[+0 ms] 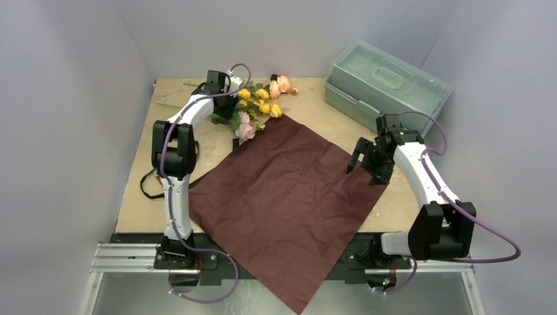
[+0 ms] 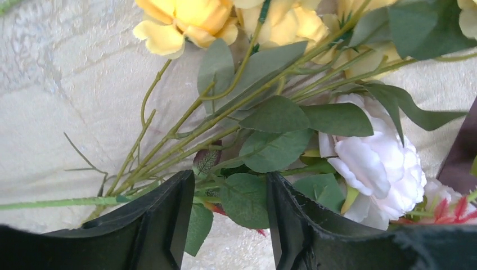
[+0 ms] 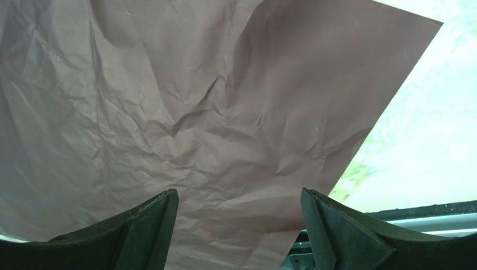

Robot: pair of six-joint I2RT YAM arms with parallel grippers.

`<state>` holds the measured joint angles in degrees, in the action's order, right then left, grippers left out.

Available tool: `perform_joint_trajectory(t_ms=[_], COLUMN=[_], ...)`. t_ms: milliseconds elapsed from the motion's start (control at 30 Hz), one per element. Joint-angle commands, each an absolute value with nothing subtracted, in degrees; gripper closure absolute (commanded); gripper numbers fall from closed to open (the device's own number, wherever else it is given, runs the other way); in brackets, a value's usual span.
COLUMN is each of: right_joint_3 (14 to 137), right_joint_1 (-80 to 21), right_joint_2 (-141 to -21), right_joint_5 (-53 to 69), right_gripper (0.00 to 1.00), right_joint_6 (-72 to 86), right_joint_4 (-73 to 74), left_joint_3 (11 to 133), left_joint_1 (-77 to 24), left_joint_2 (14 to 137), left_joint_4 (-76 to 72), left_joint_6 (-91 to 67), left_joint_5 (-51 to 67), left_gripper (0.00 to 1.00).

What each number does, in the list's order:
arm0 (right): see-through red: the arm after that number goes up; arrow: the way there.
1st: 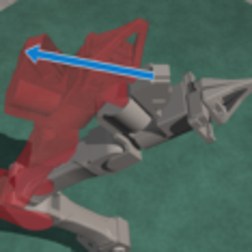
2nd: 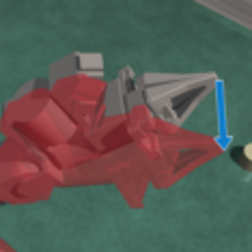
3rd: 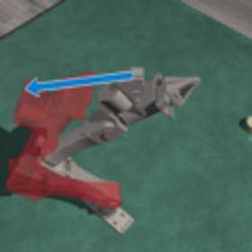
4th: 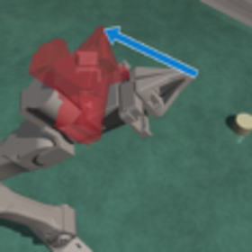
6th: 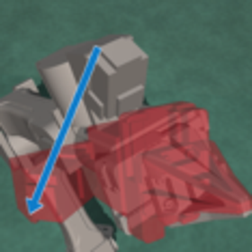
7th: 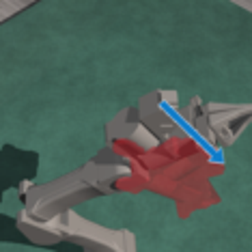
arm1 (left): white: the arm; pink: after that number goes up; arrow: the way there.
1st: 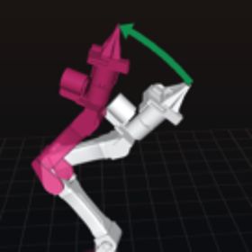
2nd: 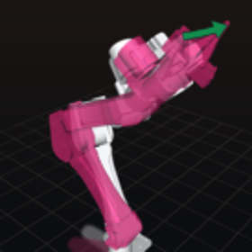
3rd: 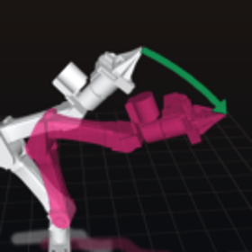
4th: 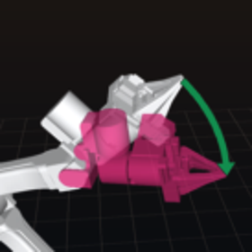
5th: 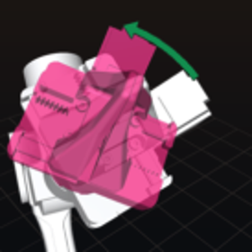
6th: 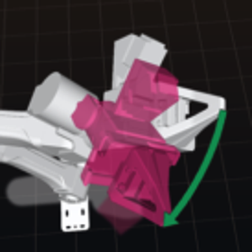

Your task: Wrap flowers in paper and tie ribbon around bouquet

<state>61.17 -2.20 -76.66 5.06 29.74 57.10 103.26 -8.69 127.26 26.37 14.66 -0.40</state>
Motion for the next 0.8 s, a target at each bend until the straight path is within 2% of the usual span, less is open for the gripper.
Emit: perform_joint_trajectory(t_ms=[0, 100, 233, 367, 467, 567, 600, 767], right_joint_3=[63.55, 64.78, 66.19, 66.53, 66.58, 66.71, 66.63, 66.09], right_joint_1=[-2.11, -2.09, -2.11, -2.11, -2.11, -2.11, -2.11, -2.11], right_joint_2=[-77.37, -78.87, -79.73, -80.47, -80.44, -79.96, -79.71, -78.22], right_joint_5=[5.51, 5.36, 5.84, 6.38, 6.44, 6.16, 6.15, 6.48], right_gripper=[0.11, 0.11, 0.11, 0.12, 0.12, 0.12, 0.12, 0.12], right_joint_6=[28.99, 28.83, 29.79, 30.45, 30.59, 30.65, 30.74, 30.94], right_joint_4=[59.30, 59.89, 59.86, 59.61, 59.70, 59.94, 59.96, 59.86], left_joint_3=[109.70, 107.11, 106.13, 106.60, 107.41, 107.90, 107.99, 108.14], left_joint_1=[-8.90, -8.88, -8.88, -8.88, -8.87, -8.88, -8.90, -8.88], left_joint_2=[130.03, 129.42, 131.13, 133.31, 134.37, 134.01, 133.58, 128.80], left_joint_4=[31.99, 30.42, 29.99, 28.92, 28.93, 29.21, 29.35, 28.83], left_joint_6=[24.37, 24.59, 23.24, 20.81, 20.06, 19.27, 18.82, 15.74], left_joint_5=[2.61, 2.53, 2.84, 4.25, 4.83, 5.16, 5.26, 3.04], left_gripper=[0.49, 0.49, 0.62, 0.67, 0.78, 0.97, 1.00, 1.00])
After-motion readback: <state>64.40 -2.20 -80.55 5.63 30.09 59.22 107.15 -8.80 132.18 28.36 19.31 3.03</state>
